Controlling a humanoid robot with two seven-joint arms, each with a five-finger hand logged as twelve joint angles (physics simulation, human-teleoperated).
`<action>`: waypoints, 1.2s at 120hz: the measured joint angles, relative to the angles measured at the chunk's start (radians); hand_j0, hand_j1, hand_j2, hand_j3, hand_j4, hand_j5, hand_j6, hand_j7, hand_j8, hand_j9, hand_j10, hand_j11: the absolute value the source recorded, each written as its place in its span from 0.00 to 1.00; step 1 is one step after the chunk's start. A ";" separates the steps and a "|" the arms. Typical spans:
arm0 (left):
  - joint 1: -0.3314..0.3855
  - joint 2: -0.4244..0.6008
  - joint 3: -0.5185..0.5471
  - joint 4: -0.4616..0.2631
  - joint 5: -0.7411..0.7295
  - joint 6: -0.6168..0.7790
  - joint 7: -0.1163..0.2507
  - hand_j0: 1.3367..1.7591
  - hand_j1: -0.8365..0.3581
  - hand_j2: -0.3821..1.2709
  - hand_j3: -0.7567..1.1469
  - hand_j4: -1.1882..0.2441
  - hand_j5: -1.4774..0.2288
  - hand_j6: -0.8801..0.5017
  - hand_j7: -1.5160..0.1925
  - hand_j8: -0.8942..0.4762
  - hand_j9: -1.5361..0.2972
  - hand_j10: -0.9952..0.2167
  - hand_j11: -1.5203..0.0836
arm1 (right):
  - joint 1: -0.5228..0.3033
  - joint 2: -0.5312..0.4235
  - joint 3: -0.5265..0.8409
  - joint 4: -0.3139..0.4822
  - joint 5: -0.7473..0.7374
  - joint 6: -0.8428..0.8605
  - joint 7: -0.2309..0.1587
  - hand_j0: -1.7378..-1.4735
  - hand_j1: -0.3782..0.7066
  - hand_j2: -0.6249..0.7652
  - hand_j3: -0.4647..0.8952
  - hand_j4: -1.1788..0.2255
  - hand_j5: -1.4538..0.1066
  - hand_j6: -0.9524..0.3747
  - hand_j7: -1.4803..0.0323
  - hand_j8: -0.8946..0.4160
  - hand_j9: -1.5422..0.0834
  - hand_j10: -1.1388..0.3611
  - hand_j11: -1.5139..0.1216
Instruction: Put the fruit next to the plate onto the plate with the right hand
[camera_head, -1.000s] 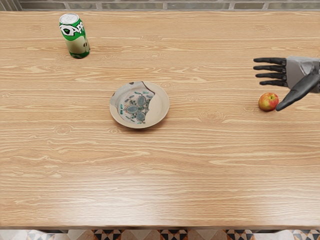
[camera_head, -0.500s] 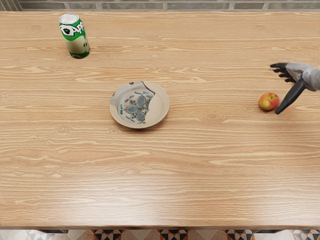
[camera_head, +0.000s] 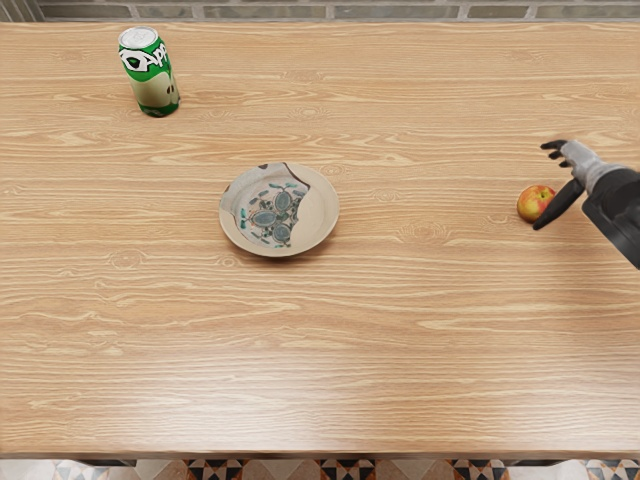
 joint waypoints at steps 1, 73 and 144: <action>0.000 0.000 0.000 0.000 0.000 0.000 0.000 0.76 0.75 0.26 0.40 0.66 0.68 0.46 0.70 0.48 0.67 0.62 0.75 | 0.000 0.003 0.000 -0.003 0.000 -0.001 0.000 0.30 0.19 0.43 0.34 0.73 0.81 0.60 0.85 0.57 0.83 0.66 0.81; -0.006 0.000 -0.008 0.001 -0.001 0.000 -0.001 0.76 0.75 0.26 0.40 0.66 0.68 0.46 0.70 0.48 0.67 0.62 0.75 | -0.022 0.057 -0.003 -0.056 0.002 -0.007 0.001 0.30 0.38 0.41 0.34 0.61 0.66 0.47 0.70 0.43 0.69 0.54 0.67; -0.008 0.000 -0.009 0.000 -0.002 0.000 0.000 0.76 0.75 0.26 0.40 0.66 0.68 0.46 0.70 0.48 0.67 0.62 0.75 | -0.020 0.043 0.005 -0.043 0.034 0.026 0.000 0.31 0.55 0.45 0.34 0.47 0.49 0.34 0.53 0.39 0.53 0.41 0.51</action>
